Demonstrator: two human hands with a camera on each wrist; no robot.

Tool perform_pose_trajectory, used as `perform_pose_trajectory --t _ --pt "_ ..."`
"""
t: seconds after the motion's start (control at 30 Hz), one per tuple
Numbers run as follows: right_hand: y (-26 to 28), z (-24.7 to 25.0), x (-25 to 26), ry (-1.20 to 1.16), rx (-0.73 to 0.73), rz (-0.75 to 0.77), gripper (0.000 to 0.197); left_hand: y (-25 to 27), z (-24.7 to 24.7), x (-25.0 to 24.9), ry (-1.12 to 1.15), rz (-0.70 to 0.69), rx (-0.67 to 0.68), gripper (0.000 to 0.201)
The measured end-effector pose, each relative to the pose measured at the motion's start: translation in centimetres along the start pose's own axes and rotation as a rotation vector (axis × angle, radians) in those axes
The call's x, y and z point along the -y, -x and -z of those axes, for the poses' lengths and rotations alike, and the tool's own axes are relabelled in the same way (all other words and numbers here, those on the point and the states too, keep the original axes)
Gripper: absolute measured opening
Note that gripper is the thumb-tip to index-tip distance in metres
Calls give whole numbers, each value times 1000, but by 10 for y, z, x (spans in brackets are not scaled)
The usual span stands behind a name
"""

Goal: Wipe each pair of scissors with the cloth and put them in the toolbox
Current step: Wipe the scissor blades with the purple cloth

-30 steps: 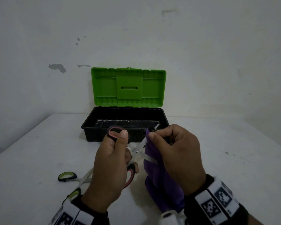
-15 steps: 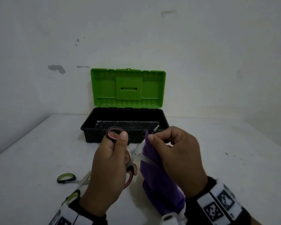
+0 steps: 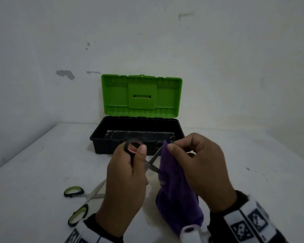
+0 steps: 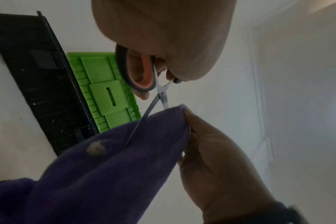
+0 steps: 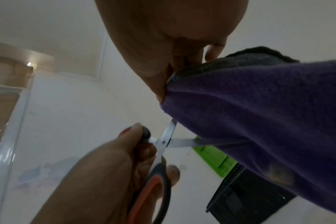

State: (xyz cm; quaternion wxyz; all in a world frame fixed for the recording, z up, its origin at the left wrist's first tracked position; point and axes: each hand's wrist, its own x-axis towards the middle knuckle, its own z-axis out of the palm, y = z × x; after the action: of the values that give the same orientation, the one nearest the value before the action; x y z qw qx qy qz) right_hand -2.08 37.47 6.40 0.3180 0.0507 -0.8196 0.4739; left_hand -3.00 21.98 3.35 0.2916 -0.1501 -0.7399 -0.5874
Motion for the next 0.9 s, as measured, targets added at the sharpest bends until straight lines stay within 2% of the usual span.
perform_pose_trajectory --t 0.13,0.33,0.47,0.53,0.63,0.8,0.9 --pt "10 -16 -1 53 35 68 15 1 -4 6 -127 -139 -12 24" --pt "3 -20 -9 -26 -22 -42 13 4 -6 5 -254 -290 -17 23" --pt "11 -22 -2 -36 46 -19 14 3 -2 5 -282 -374 -5 30" --pt "8 -22 -4 -62 3 -31 15 4 -1 5 -290 -413 -6 27" --pt "-2 -19 -12 -126 -78 -85 15 5 -1 5 -314 -454 0 25" --pt "4 -19 -7 -131 -25 -63 13 6 1 7 -299 -458 -11 33" --pt "-5 -19 -15 -161 -71 -114 16 6 1 9 -281 -438 -5 28"
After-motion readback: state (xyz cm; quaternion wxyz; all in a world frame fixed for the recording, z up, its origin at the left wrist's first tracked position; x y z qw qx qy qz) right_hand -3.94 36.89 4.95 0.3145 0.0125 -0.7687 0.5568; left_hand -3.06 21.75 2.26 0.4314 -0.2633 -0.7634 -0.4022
